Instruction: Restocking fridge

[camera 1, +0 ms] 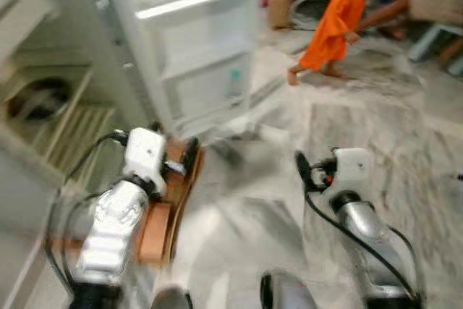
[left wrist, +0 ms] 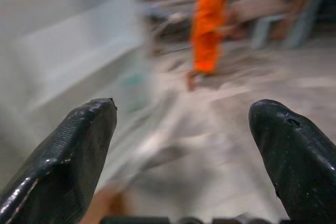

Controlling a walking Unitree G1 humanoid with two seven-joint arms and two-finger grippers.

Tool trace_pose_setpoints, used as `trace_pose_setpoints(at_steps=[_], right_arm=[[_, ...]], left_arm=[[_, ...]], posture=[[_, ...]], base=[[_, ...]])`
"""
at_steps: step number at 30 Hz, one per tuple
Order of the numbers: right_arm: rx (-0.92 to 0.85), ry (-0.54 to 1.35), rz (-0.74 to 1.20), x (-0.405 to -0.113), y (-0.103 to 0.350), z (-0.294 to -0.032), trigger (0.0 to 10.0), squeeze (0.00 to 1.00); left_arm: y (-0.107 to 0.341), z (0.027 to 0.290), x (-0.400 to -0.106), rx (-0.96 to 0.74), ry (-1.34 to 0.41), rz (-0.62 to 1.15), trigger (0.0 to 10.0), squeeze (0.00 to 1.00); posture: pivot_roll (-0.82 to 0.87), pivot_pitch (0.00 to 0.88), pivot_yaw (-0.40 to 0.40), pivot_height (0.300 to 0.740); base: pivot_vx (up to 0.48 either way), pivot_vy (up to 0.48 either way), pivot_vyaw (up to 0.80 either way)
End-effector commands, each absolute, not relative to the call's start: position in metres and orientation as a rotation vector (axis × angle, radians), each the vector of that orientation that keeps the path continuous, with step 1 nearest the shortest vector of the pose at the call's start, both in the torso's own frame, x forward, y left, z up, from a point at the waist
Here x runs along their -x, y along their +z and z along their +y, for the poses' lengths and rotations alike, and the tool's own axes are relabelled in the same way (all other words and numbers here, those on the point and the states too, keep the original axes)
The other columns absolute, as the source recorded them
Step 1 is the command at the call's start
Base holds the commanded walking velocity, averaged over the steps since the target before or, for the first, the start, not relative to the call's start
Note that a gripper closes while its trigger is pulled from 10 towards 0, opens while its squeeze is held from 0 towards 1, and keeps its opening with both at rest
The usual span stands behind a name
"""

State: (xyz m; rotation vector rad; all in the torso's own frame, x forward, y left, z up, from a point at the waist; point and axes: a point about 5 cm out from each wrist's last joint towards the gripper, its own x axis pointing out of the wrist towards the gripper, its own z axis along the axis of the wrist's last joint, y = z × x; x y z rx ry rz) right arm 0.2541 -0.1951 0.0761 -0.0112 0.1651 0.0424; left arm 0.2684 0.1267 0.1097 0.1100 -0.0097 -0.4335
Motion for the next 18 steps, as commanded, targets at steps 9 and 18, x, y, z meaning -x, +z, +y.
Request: trace_pose_setpoints(at_steps=[9, 18], right_arm=[[0.013, 0.065, 0.129, -0.262, 0.082, -0.185, 10.0, 0.00], [0.015, 0.065, 0.123, -0.264, 0.082, -0.184, 10.0, 0.00]], left_arm=[[0.111, 0.130, -0.278, -0.149, -0.403, -0.019, 10.0, 0.00], [0.113, 0.133, -0.283, -0.144, -0.388, -0.022, 10.0, 0.00]], posture=[[-0.07, 0.071, 0.005, 0.740], [-0.07, 0.061, 0.004, 0.740]], base=[[0.380, -0.213, -0.80], [0.445, 0.000, -0.80]])
